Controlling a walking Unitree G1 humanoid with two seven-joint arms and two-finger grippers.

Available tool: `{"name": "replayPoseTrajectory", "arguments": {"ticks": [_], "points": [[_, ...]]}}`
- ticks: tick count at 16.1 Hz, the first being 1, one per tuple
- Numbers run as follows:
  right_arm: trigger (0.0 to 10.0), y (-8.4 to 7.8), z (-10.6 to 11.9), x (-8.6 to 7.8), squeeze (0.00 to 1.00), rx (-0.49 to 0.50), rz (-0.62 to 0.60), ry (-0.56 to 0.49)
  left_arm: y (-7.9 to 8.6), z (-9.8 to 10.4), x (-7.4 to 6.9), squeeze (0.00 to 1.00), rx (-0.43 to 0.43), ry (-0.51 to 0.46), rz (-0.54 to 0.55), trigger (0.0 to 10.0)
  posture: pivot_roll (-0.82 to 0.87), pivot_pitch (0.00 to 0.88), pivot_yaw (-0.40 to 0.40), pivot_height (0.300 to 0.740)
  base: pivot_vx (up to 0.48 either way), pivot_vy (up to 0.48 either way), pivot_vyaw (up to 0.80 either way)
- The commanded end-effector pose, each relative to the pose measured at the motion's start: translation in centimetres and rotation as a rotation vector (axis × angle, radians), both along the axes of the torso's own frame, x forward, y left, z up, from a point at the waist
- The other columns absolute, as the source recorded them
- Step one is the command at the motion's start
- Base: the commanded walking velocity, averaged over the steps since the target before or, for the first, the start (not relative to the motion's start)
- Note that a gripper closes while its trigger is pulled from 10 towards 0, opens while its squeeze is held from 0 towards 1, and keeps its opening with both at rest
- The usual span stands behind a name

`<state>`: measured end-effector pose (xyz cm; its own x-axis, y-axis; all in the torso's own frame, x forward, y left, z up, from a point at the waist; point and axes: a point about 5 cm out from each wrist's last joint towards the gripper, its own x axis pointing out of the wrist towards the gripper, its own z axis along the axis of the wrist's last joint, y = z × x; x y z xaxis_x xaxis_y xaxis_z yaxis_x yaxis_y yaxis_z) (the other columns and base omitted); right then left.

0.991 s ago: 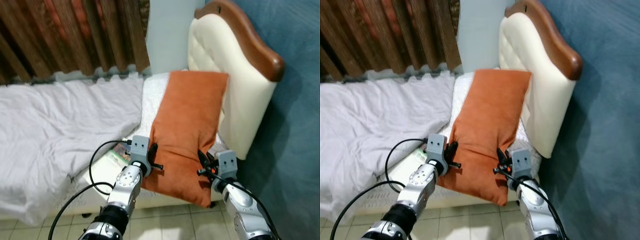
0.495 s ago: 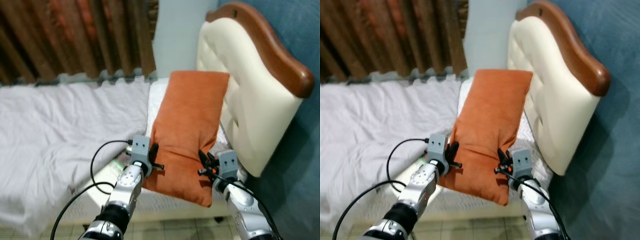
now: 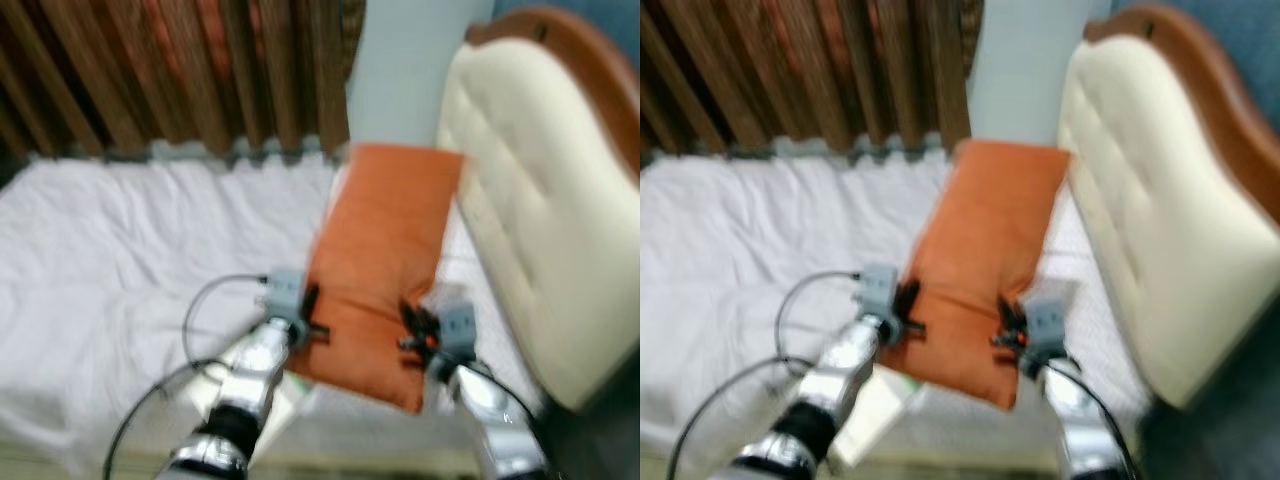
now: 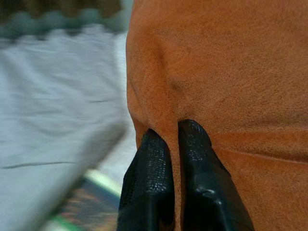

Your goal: Clean up the room

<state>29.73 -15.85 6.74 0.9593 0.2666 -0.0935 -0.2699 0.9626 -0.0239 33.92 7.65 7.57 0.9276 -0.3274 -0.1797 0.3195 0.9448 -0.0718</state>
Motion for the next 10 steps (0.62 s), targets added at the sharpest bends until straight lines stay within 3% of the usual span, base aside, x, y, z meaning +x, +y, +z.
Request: {"name": "replayPoseTrajectory", "arguments": {"ticks": [1,4,10], "points": [[10.0,-1.82,-0.81,-0.74,0.0,-0.032,-0.045,0.034,0.81,2.06,1.11,0.0,-0.022,-0.089,0.071,10.0,-0.12,0.0,0.064,0.74,0.48,0.0,0.0],[10.0,-1.84,-0.95,-0.87,0.0,-0.026,-0.049,0.039,0.63,1.86,1.13,0.0,-0.003,-0.076,0.062,10.0,-0.13,0.0,0.069,0.74,0.0,0.0,0.0],[10.0,-1.89,-0.94,-0.86,0.0,-0.032,-0.042,0.041,0.65,1.81,1.23,0.0,-0.013,-0.066,0.069,10.0,-0.13,0.0,0.07,0.74,0.462,0.0,0.0]]}}
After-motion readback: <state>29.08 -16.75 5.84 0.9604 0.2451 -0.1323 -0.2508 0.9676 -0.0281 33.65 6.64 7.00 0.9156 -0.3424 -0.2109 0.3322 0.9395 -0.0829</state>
